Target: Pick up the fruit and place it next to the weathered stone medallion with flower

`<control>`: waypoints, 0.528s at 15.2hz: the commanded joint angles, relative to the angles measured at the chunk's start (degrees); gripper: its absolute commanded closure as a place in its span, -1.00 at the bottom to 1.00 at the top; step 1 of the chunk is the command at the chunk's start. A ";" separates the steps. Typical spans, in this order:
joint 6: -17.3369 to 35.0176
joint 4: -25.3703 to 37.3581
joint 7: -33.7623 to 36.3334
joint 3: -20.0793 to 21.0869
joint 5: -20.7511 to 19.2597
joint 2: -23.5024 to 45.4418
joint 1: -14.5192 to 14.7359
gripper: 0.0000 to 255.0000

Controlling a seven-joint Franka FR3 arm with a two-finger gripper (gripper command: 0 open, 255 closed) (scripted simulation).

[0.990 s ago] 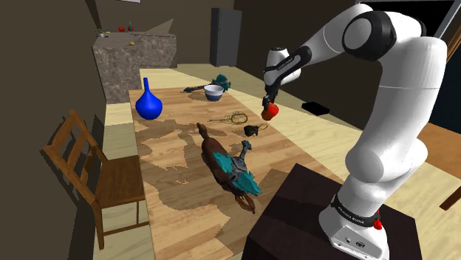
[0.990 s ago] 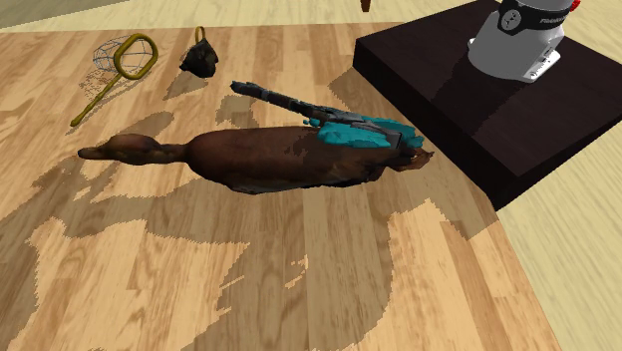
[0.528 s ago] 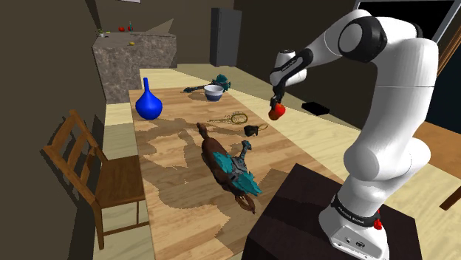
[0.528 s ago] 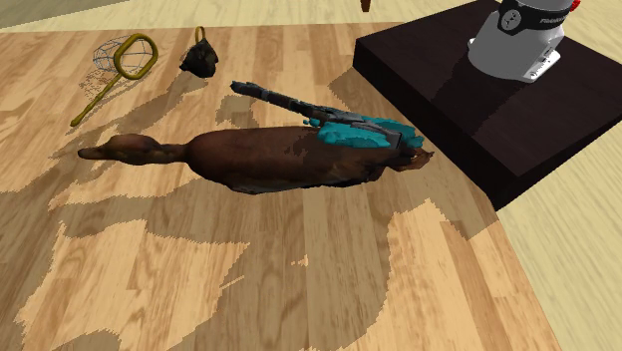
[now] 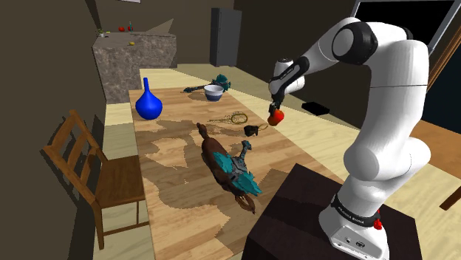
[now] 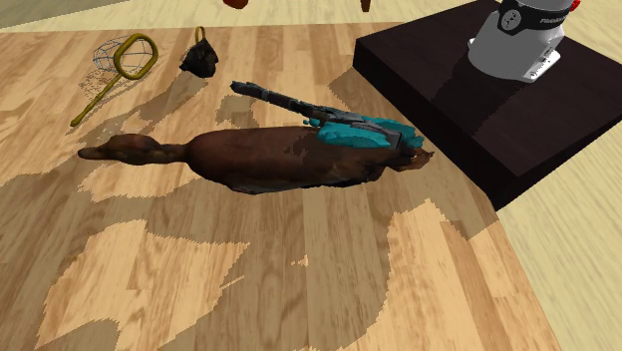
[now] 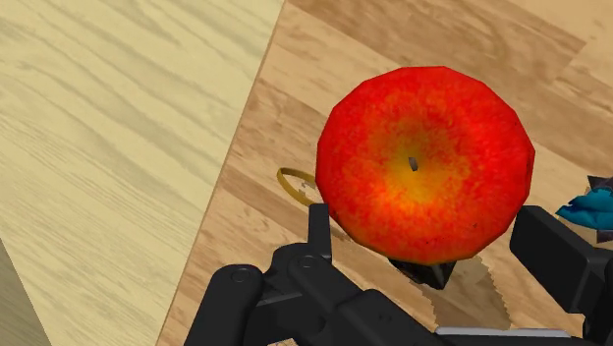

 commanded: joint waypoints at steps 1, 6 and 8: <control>1.24 -0.30 0.55 -0.13 -0.32 0.95 0.15 1.00; 4.19 -0.59 1.55 -0.50 -0.95 3.65 0.32 1.00; 5.34 -0.62 1.96 -0.66 -1.20 4.79 0.39 1.00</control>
